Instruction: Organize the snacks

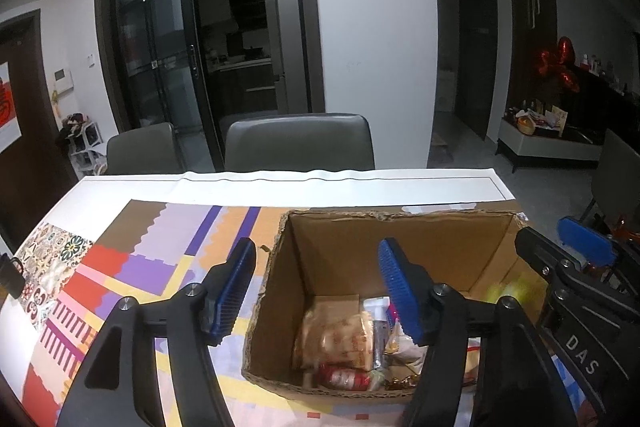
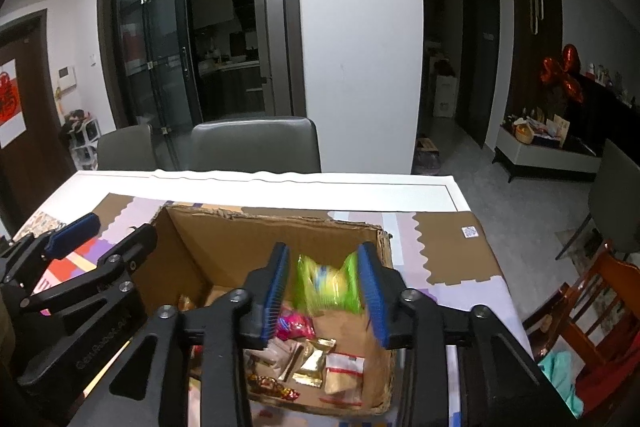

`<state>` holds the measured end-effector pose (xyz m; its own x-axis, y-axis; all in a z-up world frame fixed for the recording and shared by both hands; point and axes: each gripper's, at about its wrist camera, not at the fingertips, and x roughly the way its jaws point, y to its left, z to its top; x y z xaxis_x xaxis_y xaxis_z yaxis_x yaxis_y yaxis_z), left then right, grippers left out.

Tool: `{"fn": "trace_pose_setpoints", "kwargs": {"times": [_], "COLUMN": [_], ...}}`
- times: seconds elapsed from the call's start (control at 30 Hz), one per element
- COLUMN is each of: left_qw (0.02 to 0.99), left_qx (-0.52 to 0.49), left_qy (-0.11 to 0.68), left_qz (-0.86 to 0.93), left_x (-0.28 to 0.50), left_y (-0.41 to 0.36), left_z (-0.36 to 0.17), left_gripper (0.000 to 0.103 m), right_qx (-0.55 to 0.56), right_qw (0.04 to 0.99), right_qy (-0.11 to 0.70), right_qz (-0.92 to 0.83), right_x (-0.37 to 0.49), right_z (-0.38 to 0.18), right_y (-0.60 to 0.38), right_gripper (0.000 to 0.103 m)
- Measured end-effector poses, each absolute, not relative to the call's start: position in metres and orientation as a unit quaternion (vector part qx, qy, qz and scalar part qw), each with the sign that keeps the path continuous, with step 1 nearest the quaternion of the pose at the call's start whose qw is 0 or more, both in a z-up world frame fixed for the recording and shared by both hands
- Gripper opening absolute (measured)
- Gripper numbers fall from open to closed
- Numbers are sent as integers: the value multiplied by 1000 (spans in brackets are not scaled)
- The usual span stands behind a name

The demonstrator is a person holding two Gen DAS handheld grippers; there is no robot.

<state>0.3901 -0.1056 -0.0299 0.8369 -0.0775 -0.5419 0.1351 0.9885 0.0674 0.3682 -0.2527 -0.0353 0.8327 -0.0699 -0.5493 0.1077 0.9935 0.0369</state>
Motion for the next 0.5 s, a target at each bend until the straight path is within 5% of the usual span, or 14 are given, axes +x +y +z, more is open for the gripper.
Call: {"fn": "trace_pose_setpoints", "kwargs": {"times": [0.23,0.5], "left_qw": [958,961], "left_qx": [49,44], "left_qy": [278,270], "left_qz": [-49,-43], "left_x": [387,375], "left_y": [-102,-96], "left_z": [-29,-19], "left_gripper": [74,80], "right_qx": [36,34], "right_qw": [957,959], "right_qy": [281,272], "right_qz": [-56,-70], "right_x": [365,358], "right_z": [-35,-25], "right_y": [-254,-255], "right_gripper": [68,78]}}
